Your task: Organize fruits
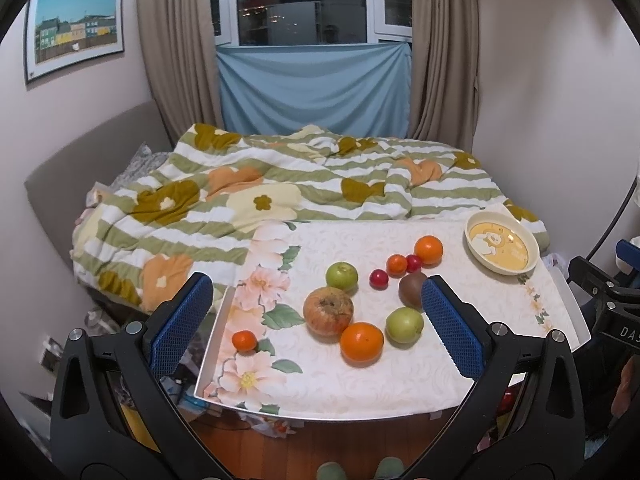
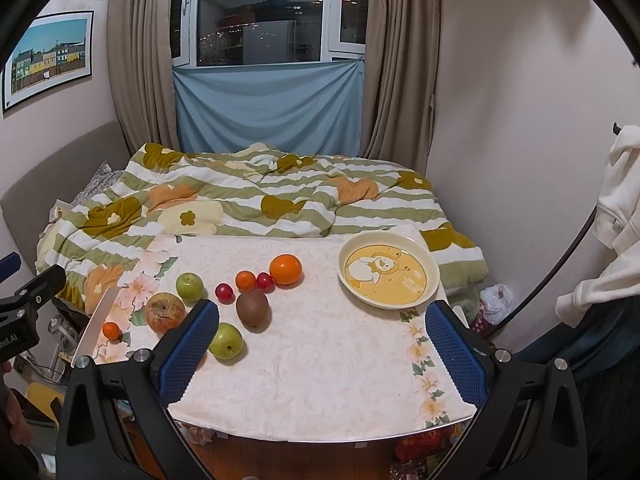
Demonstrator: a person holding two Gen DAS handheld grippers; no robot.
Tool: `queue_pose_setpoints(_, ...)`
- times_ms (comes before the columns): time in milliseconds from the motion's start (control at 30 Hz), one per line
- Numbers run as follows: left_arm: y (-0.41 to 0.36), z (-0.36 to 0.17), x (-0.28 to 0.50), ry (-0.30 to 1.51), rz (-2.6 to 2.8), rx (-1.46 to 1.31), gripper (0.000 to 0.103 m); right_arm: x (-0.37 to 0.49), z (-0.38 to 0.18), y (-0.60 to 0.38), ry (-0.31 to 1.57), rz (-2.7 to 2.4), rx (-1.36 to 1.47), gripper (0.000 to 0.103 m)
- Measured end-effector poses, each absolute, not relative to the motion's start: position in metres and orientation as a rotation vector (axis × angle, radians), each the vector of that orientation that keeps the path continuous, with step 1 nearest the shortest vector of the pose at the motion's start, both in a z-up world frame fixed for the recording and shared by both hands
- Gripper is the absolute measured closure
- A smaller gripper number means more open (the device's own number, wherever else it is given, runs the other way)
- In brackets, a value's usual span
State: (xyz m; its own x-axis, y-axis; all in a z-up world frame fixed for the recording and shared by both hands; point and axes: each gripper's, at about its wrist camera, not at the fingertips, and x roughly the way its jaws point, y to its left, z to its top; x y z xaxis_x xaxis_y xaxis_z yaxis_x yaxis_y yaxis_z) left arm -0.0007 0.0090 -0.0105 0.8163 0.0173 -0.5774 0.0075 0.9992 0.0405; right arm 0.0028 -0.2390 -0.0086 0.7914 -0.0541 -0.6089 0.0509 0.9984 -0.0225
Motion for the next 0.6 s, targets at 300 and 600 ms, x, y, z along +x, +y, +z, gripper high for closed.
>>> queue_pose_setpoints(300, 0.0079, -0.0095, 0.0017, 0.619, 0.001, 0.035, 0.0, 0.0029, -0.0067, -0.2398, 0.656, -0.057, -0.004, 0.0)
queue_pose_setpoints(600, 0.0081, -0.0088, 0.0079, 0.628, -0.006, 0.034, 0.0, 0.0016, -0.0082, -0.24, 0.656, -0.056, -0.004, 0.0)
